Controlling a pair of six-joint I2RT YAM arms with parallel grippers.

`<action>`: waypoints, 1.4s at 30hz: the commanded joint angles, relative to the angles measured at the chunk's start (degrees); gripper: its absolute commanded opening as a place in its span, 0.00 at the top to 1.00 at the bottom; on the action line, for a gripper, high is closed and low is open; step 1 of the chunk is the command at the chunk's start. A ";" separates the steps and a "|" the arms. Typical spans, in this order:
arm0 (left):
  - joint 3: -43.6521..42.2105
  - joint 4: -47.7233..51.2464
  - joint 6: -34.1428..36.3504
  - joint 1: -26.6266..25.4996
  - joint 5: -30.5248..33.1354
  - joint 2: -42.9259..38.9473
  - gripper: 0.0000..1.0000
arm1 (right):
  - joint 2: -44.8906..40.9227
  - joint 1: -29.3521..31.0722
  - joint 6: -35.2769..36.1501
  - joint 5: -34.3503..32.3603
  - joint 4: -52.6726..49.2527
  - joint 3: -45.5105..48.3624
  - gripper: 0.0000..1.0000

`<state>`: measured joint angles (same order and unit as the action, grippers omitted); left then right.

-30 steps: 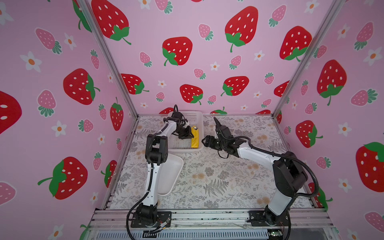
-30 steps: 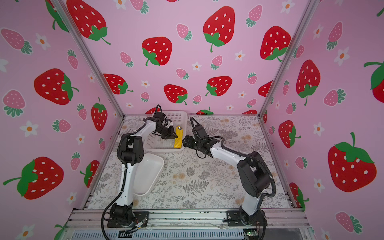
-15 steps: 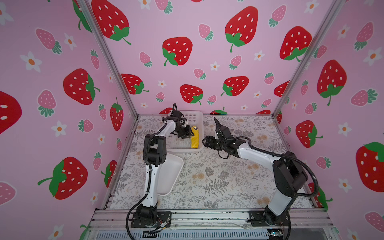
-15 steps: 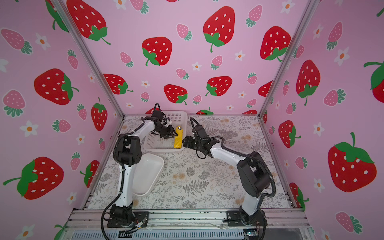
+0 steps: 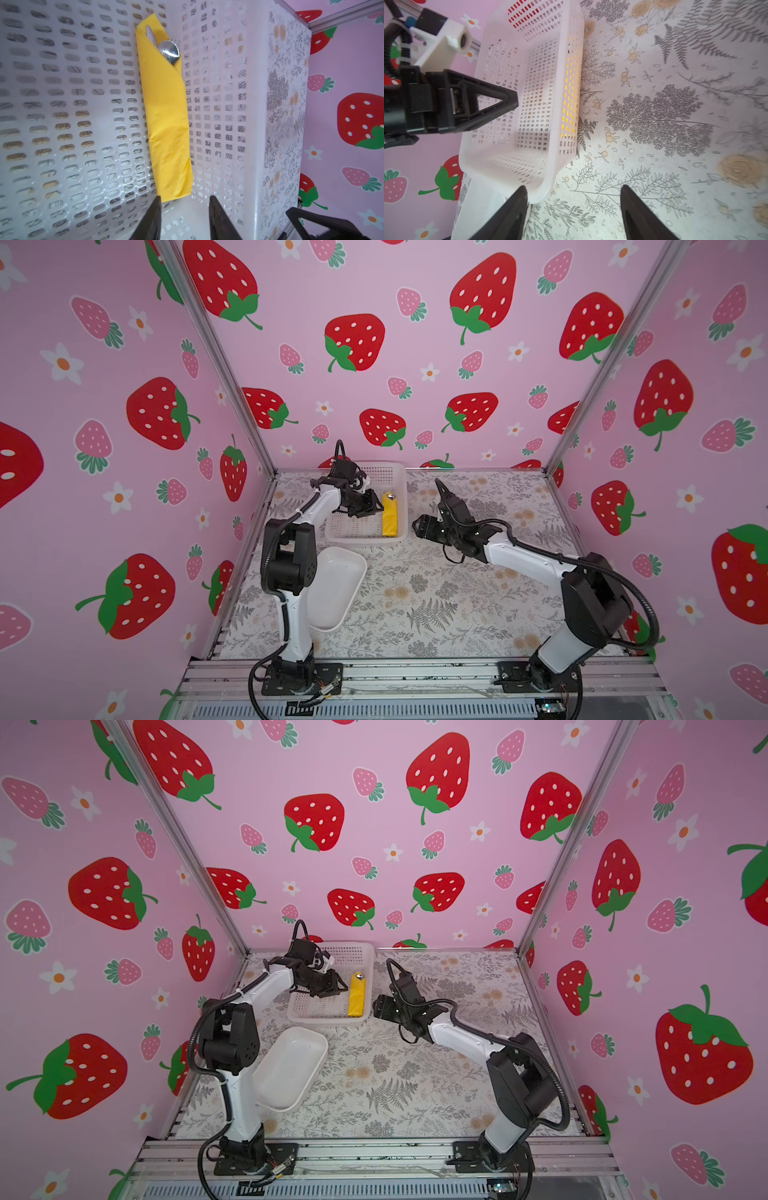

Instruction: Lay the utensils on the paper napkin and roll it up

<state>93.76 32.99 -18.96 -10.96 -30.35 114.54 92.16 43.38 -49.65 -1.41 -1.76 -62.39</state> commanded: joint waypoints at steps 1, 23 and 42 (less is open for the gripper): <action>-5.71 -5.67 0.10 -0.20 2.87 -8.31 0.59 | -5.35 -0.25 2.79 -10.48 -0.68 3.24 0.27; -54.52 -25.01 0.60 0.06 46.12 -63.36 0.06 | -32.10 -11.93 40.22 -52.22 28.35 39.76 0.18; -69.42 -41.02 8.33 0.32 59.08 -63.77 0.01 | -13.93 -26.80 51.92 -23.66 68.70 51.10 0.15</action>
<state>25.56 -3.29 -13.30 -10.87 26.41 49.58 77.23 18.02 -1.74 -31.14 56.07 -12.05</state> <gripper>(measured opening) 0.993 0.847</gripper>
